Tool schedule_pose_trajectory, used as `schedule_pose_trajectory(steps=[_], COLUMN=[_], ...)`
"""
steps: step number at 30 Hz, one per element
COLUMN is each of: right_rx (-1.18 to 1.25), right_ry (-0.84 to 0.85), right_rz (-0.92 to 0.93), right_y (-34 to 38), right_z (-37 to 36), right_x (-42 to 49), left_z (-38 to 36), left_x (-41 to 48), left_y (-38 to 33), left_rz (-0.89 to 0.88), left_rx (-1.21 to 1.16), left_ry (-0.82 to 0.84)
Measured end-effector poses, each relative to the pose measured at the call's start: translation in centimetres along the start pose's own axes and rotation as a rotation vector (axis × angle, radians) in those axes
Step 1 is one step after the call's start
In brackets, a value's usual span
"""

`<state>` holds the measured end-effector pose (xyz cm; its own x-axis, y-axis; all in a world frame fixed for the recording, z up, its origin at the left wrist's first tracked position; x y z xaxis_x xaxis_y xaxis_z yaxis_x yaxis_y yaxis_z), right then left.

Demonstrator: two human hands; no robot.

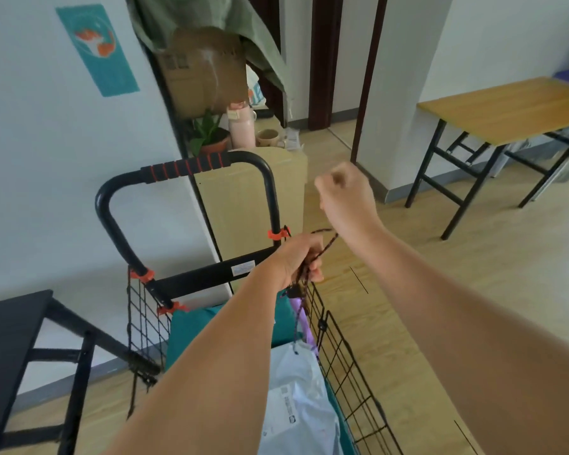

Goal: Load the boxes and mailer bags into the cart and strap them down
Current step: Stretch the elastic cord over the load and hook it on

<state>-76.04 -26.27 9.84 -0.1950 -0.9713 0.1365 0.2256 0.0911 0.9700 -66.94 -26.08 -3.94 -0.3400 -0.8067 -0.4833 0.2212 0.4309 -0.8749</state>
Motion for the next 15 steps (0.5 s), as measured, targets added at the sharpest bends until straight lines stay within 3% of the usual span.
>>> schedule_pose_trajectory(steps=[5,9,15], right_rx=[-0.762,-0.997,-1.268], right_ry=[0.302,0.47,0.321], right_rz=[0.139,0.05,-0.036], right_y=[-5.5,-10.7,-15.4], right_z=[1.2,3.2,8.9], right_x=[2.5,4.2,7.9], left_z=[-0.2,-0.6,-1.3], left_x=[4.1,5.9,8.1], left_y=[0.5,1.7,2.0], left_rz=[0.078,0.203,0.236], left_rx=[0.133,0.269,0.372], left_ry=[-0.092,-0.049,-0.006])
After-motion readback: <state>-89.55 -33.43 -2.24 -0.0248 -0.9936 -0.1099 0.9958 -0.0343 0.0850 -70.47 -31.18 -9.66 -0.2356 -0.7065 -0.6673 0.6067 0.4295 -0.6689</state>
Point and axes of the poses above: each hand's wrist, its own x-axis towards the middle knuckle, its own z-axis out of the back of the hand, y = z × x, the point moved 8 cm from there along x, towards the middle knuckle, and after that the axes turned 11 degrees about x, right-handed, at the moved point
